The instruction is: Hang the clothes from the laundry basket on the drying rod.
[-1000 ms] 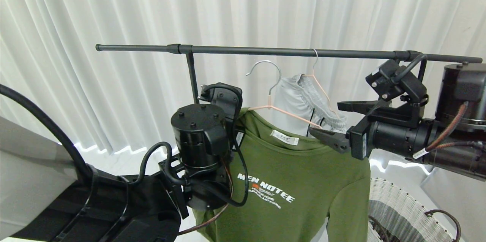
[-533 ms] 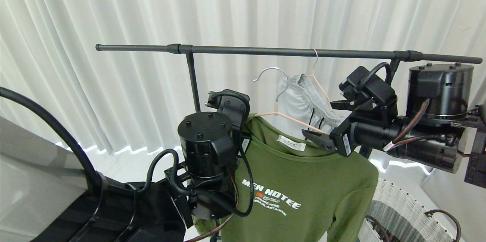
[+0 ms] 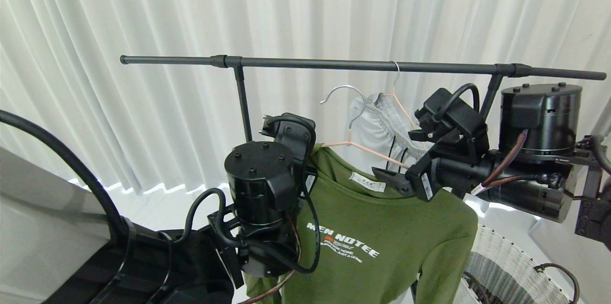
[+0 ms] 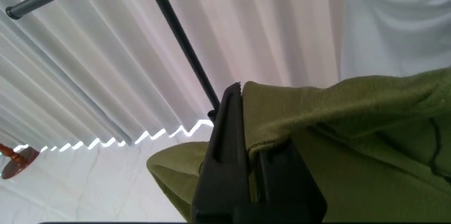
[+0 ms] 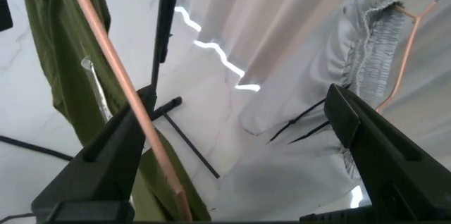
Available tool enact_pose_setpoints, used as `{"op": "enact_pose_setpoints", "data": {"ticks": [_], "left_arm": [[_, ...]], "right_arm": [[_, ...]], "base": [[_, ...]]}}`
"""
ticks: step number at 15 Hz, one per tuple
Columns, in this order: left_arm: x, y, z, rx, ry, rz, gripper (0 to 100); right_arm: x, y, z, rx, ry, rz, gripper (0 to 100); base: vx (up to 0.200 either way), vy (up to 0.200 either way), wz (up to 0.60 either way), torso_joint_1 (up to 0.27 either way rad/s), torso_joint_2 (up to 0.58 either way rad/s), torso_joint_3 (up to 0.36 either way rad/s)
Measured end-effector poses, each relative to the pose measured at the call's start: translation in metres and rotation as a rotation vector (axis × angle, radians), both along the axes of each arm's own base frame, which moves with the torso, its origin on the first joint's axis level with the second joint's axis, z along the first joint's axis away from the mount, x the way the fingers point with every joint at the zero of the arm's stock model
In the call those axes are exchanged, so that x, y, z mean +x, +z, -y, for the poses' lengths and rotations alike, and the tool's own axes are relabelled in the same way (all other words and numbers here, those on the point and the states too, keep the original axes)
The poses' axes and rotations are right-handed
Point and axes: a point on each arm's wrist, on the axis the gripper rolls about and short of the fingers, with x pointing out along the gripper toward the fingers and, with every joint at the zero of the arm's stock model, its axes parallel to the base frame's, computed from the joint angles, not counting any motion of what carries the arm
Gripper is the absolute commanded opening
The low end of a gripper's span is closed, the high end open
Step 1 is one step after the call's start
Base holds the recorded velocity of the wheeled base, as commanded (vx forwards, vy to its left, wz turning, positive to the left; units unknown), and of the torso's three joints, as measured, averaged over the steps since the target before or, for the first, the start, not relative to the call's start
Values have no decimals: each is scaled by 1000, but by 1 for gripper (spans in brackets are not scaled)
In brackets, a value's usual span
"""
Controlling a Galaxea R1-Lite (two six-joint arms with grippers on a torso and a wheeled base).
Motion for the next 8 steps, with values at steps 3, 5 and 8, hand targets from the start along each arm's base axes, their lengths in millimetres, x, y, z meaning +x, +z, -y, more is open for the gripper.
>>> {"op": "enact_pose_setpoints", "data": {"ticks": [3, 5, 8], "left_arm": [[0, 0, 1, 4, 8, 0, 0], [1, -2, 1, 8, 34, -2, 0], [2, 0, 2, 3, 72, 4, 0]], "right_arm": [[1, -1, 0, -60, -61, 46, 100], [0, -1, -2, -105, -72, 79, 100], [-5, -1, -9, -168, -70, 135, 100]], "base": [[0, 0, 0, 0, 0, 0], [0, 0, 0, 0, 0, 0], [0, 0, 0, 0, 0, 0]]}}
